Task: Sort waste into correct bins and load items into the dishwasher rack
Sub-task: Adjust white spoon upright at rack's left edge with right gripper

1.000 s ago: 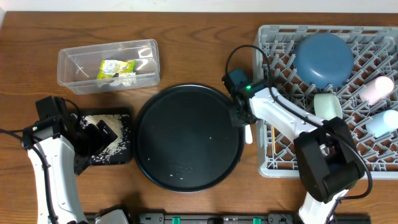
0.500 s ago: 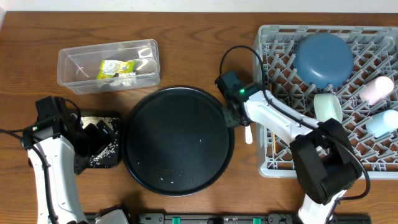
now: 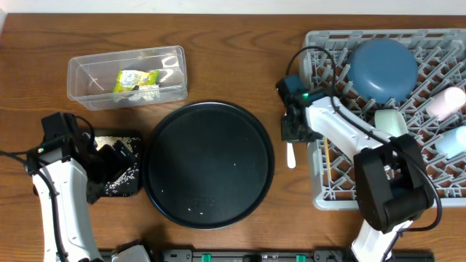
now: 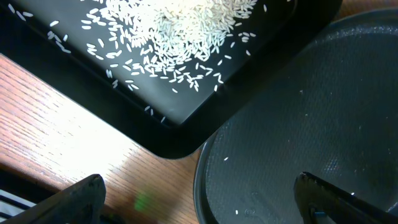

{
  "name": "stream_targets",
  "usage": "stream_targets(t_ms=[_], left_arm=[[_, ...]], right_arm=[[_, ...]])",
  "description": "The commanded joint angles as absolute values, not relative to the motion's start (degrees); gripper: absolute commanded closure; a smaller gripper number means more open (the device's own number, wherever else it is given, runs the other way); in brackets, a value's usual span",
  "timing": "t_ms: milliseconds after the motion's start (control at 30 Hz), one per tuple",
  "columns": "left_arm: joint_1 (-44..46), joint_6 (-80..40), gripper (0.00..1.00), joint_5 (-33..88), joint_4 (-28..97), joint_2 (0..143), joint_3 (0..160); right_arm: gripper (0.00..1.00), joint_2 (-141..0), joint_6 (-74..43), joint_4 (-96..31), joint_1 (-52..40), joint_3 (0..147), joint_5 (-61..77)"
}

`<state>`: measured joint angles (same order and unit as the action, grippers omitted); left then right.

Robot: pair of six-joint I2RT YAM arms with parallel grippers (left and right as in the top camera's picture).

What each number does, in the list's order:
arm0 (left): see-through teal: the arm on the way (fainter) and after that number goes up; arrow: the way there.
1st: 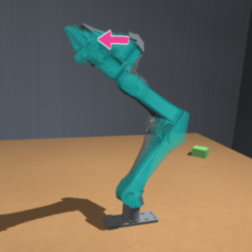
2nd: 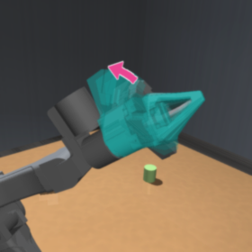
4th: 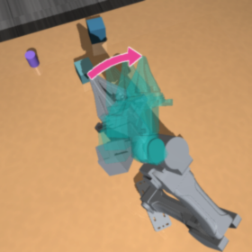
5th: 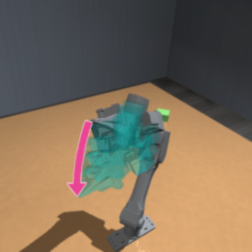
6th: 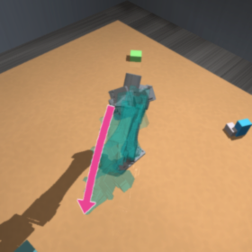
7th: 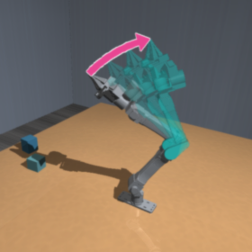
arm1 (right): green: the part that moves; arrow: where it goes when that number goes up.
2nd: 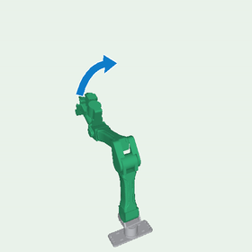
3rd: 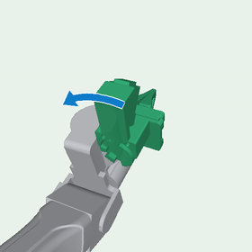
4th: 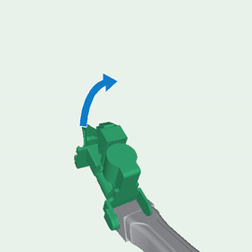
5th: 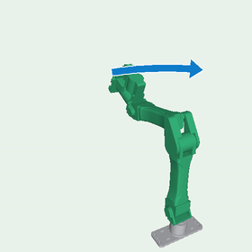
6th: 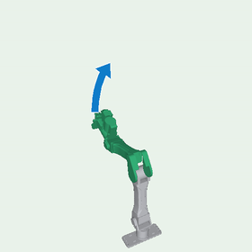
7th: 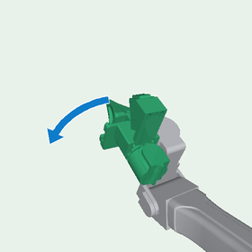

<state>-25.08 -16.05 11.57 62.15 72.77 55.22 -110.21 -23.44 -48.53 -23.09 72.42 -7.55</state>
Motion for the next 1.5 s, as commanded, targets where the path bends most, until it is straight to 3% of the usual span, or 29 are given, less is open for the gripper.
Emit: stream_targets(t_ms=[0, 167, 433, 1367, 1467], left_arm=[[-25.3, -15.1, 0.02, 10.9, 62.3, 73.0, 55.5], [-25.3, -15.1, 0.02, 10.9, 62.3, 73.0, 55.5], [-25.3, -15.1, 0.02, 10.9, 62.3, 73.0, 55.5], [-25.3, -15.1, 0.02, 10.9, 62.3, 73.0, 55.5], [-25.3, -15.1, 0.02, 10.9, 62.3, 73.0, 55.5]], right_arm=[[0.76, -110.8, -22.0, -48.3, -21.2, 72.3, -7.7], [0.67, -110.8, -21.4, -47.9, -22.4, 72.3, -0.3], [0.64, -110.9, -23.0, -47.3, -27.2, 72.3, -4.9], [0.64, -116.4, -25.6, -45.3, -28.1, 72.1, -8.0], [0.69, -116.5, -25.6, -45.0, -28.2, 72.1, -8.4]])
